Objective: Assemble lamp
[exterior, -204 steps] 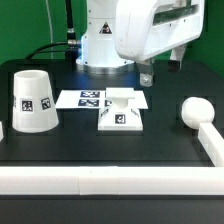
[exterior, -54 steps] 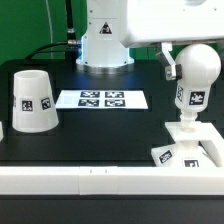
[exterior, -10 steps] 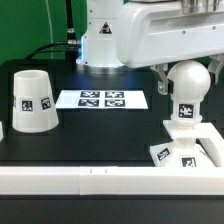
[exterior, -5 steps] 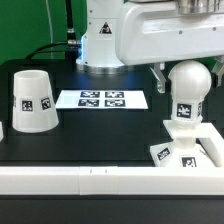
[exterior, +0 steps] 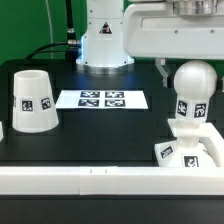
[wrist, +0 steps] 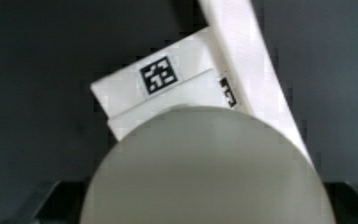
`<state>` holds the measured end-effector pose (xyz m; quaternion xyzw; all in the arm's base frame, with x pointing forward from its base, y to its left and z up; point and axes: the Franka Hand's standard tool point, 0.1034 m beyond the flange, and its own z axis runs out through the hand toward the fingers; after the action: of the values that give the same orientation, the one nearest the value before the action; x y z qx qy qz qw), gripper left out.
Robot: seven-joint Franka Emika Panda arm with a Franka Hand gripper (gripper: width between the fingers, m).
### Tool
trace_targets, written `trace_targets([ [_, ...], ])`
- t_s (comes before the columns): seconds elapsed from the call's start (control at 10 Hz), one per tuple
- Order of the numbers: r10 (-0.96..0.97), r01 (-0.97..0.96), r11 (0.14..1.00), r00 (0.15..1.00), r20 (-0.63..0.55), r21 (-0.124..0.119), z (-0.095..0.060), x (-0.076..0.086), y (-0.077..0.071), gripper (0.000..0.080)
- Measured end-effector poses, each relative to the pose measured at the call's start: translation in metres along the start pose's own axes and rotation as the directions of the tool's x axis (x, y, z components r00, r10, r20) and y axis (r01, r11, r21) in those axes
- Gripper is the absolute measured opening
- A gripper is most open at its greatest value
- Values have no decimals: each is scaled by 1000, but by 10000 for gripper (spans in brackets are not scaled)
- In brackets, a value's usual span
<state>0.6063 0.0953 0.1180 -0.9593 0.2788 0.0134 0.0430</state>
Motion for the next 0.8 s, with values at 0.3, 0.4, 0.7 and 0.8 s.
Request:
trace_targets([
  [0.3, 252, -252, 968, 968, 12, 18, 0, 0, -2, 578],
  [0.4, 323, -323, 946, 946, 13, 20, 0, 0, -2, 579],
  [0.7, 303, -303, 953, 953, 14, 20, 0, 0, -3, 649],
  [0.8, 267, -267, 964, 964, 13, 20, 0, 0, -3, 684],
])
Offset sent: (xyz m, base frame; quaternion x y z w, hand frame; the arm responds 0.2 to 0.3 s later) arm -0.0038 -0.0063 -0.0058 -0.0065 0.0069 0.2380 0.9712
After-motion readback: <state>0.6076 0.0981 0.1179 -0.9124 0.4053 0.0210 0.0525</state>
